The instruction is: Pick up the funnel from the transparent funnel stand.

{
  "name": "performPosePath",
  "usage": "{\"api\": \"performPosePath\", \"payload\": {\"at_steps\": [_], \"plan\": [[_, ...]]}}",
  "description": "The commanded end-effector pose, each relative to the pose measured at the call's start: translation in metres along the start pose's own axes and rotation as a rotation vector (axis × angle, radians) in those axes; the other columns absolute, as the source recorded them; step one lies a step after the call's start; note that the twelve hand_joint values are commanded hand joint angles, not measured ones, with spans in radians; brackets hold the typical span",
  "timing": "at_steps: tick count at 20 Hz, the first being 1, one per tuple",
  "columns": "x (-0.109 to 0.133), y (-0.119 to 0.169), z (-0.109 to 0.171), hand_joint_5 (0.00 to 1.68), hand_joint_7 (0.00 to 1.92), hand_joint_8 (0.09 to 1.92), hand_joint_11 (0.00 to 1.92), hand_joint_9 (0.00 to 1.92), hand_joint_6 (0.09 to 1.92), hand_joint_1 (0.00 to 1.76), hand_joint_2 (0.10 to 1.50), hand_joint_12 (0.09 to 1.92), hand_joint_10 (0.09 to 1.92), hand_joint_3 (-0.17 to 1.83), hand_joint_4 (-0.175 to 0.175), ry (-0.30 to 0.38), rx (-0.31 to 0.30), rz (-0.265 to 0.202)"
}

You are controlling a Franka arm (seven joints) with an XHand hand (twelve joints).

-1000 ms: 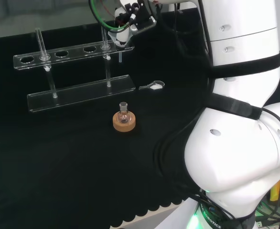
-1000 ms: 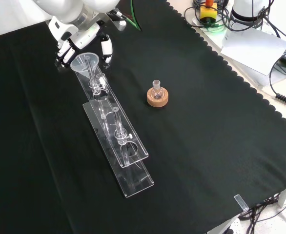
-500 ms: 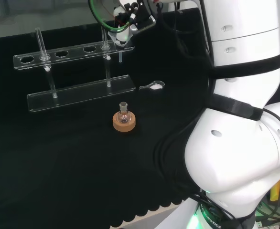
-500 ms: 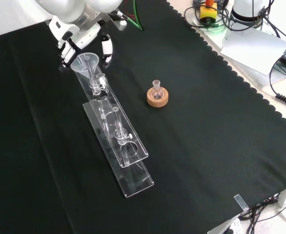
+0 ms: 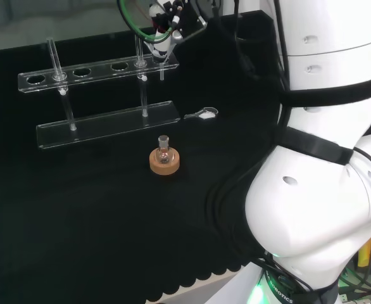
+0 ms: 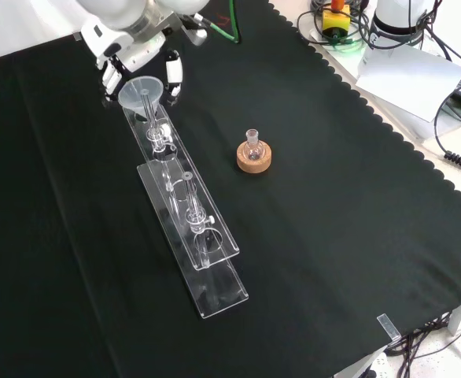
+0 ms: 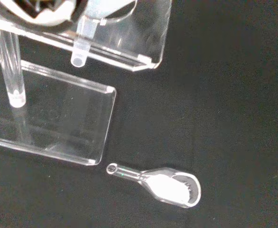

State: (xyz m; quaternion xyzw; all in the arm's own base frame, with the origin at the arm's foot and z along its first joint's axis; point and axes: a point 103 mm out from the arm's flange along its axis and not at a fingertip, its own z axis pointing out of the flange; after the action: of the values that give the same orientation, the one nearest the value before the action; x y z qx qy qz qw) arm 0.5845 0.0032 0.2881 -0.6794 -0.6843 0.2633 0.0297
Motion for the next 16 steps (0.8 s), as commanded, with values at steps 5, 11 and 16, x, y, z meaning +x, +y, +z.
{"api": "performPosePath", "payload": {"at_steps": [5,11,16], "plan": [[-0.024,-0.056,-0.057,0.91,0.77,0.74,0.69,1.07,0.68,0.94,0.68,1.18,0.53,0.61,-0.022,-0.025,-0.106,0.058],[-0.031,-0.098,-0.060,0.91,0.77,0.75,0.69,1.08,0.69,0.94,0.67,1.18,0.53,0.62,-0.024,-0.024,-0.128,0.088],[-0.025,-0.132,-0.052,0.90,0.76,0.75,0.70,1.08,0.71,0.94,0.67,1.18,0.52,0.63,-0.028,-0.029,-0.135,0.107]]}}
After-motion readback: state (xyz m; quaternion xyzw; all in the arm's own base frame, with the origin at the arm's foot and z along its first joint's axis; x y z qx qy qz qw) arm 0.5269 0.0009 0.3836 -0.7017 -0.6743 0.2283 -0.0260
